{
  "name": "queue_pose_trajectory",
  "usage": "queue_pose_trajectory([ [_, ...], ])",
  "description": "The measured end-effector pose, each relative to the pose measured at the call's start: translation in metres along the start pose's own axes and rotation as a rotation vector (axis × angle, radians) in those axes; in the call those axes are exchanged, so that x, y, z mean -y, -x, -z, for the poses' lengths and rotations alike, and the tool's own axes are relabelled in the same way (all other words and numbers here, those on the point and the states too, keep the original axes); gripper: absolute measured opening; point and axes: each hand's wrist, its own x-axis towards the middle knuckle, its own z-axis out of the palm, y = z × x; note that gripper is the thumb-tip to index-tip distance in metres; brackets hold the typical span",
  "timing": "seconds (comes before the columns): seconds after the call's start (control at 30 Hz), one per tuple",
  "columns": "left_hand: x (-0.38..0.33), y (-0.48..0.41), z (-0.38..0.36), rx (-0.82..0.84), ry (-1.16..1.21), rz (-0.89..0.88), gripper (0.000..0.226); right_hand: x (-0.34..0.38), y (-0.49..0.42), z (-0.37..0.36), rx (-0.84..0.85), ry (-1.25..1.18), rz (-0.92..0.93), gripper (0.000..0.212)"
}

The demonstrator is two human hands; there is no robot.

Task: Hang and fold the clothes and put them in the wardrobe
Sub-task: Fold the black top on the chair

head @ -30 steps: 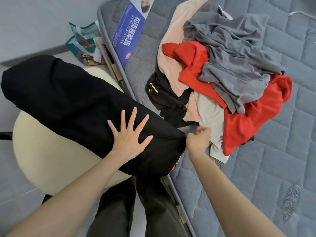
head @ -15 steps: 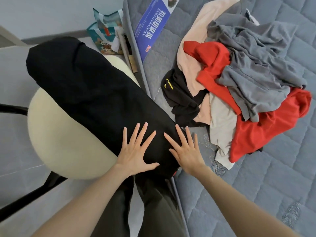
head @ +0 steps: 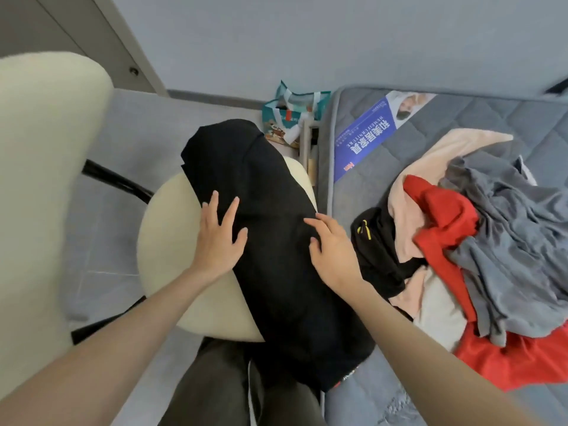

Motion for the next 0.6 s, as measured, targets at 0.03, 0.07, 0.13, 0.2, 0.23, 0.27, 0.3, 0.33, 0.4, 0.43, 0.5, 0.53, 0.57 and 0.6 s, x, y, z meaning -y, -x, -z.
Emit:
queue_pose_trajectory([
  [0.03,0.003,-0.012,0.01,-0.047,0.096,0.065,0.061,0.011,-0.016,0.002,0.009,-0.018,0.004,0.042],
  [0.07,0.006,-0.024,0.018,-0.085,0.178,0.124,0.061,0.021,-0.033,0.002,0.017,-0.033,0.006,0.042],
  [0.13,0.011,-0.053,0.035,-0.132,0.302,0.21,0.061,0.04,-0.066,0.002,0.022,-0.047,0.003,0.043],
  [0.2,0.015,-0.084,0.049,-0.155,0.351,0.238,0.062,0.055,-0.098,-0.002,0.02,-0.06,-0.002,0.044],
  [0.23,0.016,-0.1,0.055,-0.164,0.345,0.234,0.062,0.061,-0.113,-0.005,0.021,-0.075,-0.003,0.046],
  [0.27,0.017,-0.117,0.059,-0.174,0.321,0.226,0.062,0.066,-0.127,-0.008,0.028,-0.09,-0.007,0.048],
  [0.3,0.018,-0.134,0.063,-0.183,0.279,0.218,0.062,0.07,-0.141,-0.012,0.042,-0.102,-0.018,0.05],
  [0.33,0.019,-0.15,0.066,-0.182,0.224,0.213,0.062,0.074,-0.153,-0.017,0.057,-0.104,-0.033,0.052],
  [0.4,0.02,-0.179,0.066,-0.131,0.118,0.228,0.061,0.077,-0.172,-0.027,0.076,-0.07,-0.054,0.056],
  [0.43,0.021,-0.191,0.064,-0.094,0.087,0.254,0.06,0.078,-0.179,-0.033,0.081,-0.047,-0.062,0.058],
  [0.5,0.024,-0.211,0.061,-0.061,0.11,0.326,0.053,0.078,-0.191,-0.042,0.1,-0.009,-0.081,0.059],
  [0.53,0.027,-0.219,0.059,-0.069,0.149,0.351,0.048,0.077,-0.195,-0.047,0.115,0.006,-0.104,0.058],
  [0.57,0.03,-0.225,0.058,-0.087,0.182,0.348,0.043,0.075,-0.199,-0.051,0.129,0.022,-0.134,0.057],
  [0.6,0.034,-0.228,0.055,-0.117,0.204,0.322,0.039,0.073,-0.202,-0.055,0.137,0.046,-0.165,0.055],
])
